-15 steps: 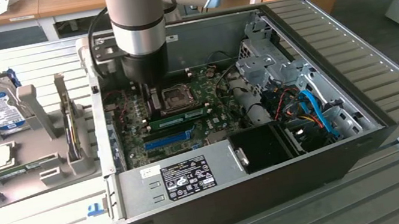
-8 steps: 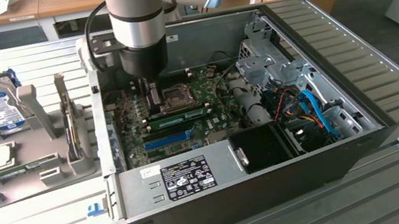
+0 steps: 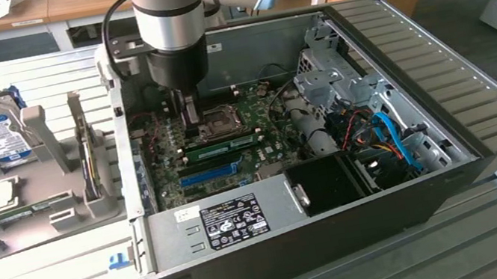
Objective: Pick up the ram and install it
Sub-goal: 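Press down the ram until it locks into place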
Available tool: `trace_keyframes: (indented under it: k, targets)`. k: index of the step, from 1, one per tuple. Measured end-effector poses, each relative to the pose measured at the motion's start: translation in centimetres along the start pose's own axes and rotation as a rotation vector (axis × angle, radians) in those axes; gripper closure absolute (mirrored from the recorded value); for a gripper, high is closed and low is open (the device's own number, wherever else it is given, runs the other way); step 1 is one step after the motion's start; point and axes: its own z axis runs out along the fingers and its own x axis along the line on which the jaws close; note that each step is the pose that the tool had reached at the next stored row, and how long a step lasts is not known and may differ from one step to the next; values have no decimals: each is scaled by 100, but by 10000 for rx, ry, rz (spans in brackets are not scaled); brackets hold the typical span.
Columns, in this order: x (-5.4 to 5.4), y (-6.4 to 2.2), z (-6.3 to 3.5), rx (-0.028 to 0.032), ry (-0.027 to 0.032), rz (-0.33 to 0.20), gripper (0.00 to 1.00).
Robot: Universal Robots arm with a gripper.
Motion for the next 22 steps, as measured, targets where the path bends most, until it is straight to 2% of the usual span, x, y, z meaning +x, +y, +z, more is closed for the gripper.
trace_keyframes:
  k: [18, 22]
  targets:
    - [0, 0, -21, 0, 1, 0, 90]
    - [-1, -37, -21, -1, 1, -1, 90]
